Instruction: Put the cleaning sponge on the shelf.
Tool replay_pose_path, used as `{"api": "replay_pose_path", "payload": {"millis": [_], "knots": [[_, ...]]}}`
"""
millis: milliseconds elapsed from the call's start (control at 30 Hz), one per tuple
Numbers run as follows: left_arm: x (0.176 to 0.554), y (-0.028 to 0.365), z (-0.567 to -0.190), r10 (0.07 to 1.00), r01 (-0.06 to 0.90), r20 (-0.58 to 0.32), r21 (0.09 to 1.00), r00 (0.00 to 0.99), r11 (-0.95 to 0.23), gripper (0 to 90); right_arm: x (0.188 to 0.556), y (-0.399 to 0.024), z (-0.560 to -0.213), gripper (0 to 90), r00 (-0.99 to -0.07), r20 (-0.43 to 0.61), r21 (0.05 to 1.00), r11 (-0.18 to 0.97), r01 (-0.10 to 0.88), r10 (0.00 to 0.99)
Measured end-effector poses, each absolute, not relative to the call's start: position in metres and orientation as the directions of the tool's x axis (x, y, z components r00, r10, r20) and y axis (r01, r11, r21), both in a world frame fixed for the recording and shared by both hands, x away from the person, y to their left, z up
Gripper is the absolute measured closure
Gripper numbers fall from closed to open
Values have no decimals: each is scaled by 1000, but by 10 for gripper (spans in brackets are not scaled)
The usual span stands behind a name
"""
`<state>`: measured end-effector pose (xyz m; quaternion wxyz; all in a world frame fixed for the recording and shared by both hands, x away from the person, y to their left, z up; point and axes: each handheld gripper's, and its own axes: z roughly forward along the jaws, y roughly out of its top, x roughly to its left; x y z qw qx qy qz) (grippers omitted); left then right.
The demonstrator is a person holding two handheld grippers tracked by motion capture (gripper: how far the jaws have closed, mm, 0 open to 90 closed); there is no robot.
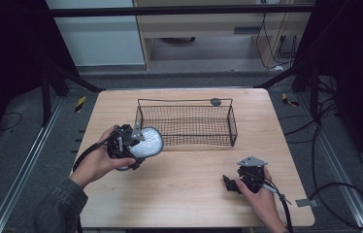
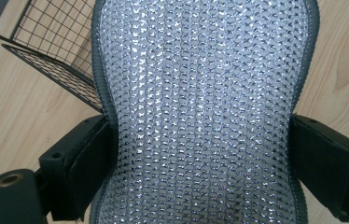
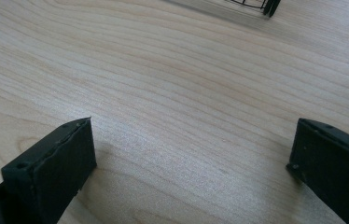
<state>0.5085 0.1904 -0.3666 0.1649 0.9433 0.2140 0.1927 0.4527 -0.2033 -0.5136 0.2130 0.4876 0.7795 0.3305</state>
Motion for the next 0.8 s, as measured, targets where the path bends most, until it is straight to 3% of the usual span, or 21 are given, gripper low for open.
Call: {"api": "replay_pose_path", "payload": {"millis": [800], "knots": [[529,170,-343,429,292,338,386,838,-875,100,453,-203,-514,5,-434,-11,723,307,619,901]]}}
